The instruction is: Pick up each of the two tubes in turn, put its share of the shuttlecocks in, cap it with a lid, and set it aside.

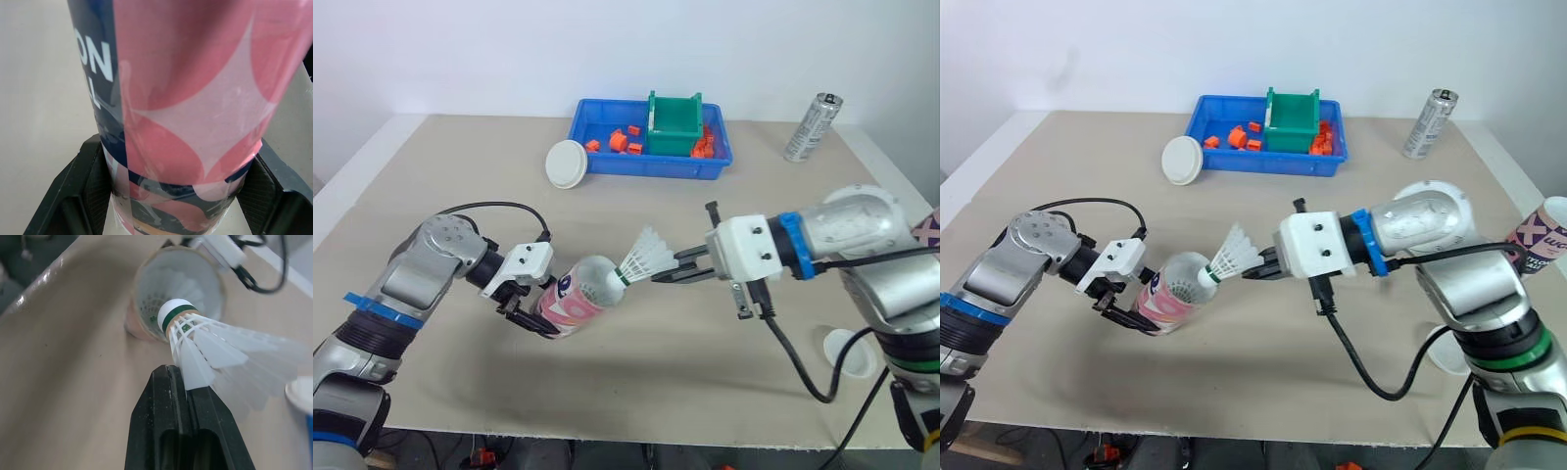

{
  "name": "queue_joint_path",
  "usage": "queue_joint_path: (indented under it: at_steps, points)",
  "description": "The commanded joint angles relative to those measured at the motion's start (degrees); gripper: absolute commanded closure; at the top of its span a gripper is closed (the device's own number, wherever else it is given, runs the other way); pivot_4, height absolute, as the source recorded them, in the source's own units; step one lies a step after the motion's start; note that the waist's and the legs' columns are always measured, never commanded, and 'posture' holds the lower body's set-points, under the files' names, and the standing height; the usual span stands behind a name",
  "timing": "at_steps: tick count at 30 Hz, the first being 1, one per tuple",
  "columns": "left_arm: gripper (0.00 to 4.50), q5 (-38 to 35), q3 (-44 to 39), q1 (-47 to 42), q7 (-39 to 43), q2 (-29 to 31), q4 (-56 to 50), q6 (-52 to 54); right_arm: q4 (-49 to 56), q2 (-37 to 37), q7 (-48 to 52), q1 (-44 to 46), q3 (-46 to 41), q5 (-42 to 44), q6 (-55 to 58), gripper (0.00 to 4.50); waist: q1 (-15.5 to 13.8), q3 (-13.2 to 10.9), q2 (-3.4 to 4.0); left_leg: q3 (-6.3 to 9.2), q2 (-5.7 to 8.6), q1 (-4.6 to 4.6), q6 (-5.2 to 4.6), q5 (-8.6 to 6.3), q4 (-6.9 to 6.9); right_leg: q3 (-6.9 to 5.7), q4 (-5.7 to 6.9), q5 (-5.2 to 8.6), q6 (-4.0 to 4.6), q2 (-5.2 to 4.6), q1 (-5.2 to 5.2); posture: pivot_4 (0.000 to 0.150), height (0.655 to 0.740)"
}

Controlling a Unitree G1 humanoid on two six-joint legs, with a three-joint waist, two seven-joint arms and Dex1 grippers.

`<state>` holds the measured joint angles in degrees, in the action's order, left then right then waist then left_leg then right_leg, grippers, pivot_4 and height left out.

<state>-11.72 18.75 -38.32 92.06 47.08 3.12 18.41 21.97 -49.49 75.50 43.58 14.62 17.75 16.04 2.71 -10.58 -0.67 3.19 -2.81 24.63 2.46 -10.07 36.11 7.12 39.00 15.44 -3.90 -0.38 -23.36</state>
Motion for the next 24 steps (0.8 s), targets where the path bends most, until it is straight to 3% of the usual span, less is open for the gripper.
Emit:
queue_joint_path:
  at_steps: [1,6,9,14,22,24]
  points:
    - [1.27,0.4,-0.1,-0.2,0.3,0.2,-0.2,-0.6,-2.0,1.7,1.0,3.5,1.1,-2.3,-2.6,4.42,0.1,0.0,0.0,-0.01,0.0,0.01,0.0,0.0,0.0,0.02,0.0,-0.04,-0.08,0.0,-0.01,0.15,0.7309]
    - [1.27,0.3,-0.2,-0.1,0.2,0.2,-0.4,-0.4,-3.8,4.4,2.9,6.9,3.7,-4.3,-3.9,4.42,0.1,0.0,0.01,0.07,0.0,-0.02,0.0,0.0,-0.07,-0.07,0.03,-0.1,-0.17,0.02,-0.01,0.15,0.7309]
    - [1.27,0.5,-0.2,-0.2,0.2,0.1,-0.2,-0.6,-3.9,6.1,4.4,9.3,4.1,-2.7,-2.1,3.57,0.1,0.0,0.01,0.07,-0.02,-0.02,0.0,0.0,-0.07,-0.08,0.05,-0.1,-0.16,0.03,-0.02,0.15,0.7309]
    - [1.27,0.4,-0.2,-0.3,0.3,0.1,-0.3,-0.5,-1.8,6.9,7.6,11.9,-0.8,8.3,4.7,1.45,0.0,0.0,0.01,0.1,-0.02,-0.01,0.0,0.0,-0.07,-0.1,0.05,-0.1,-0.16,0.02,0.0,0.15,0.7309]
    - [1.27,0.4,-0.4,0.1,0.1,0.3,-0.6,-0.5,-8.7,10.2,3.6,12.7,-1.7,8.8,8.9,1.45,0.1,0.0,0.01,0.11,-0.05,-0.08,-0.01,0.0,-0.07,-0.13,0.06,-0.12,-0.05,0.04,0.01,0.15,0.7309]
    - [1.27,0.4,-0.5,0.1,0.0,0.3,-0.6,-0.5,-9.2,11.4,2.4,12.6,-0.3,6.9,8.8,1.95,0.1,0.0,0.01,0.1,-0.05,-0.07,-0.01,0.0,-0.07,-0.13,0.07,-0.14,-0.05,0.05,0.0,0.15,0.7309]
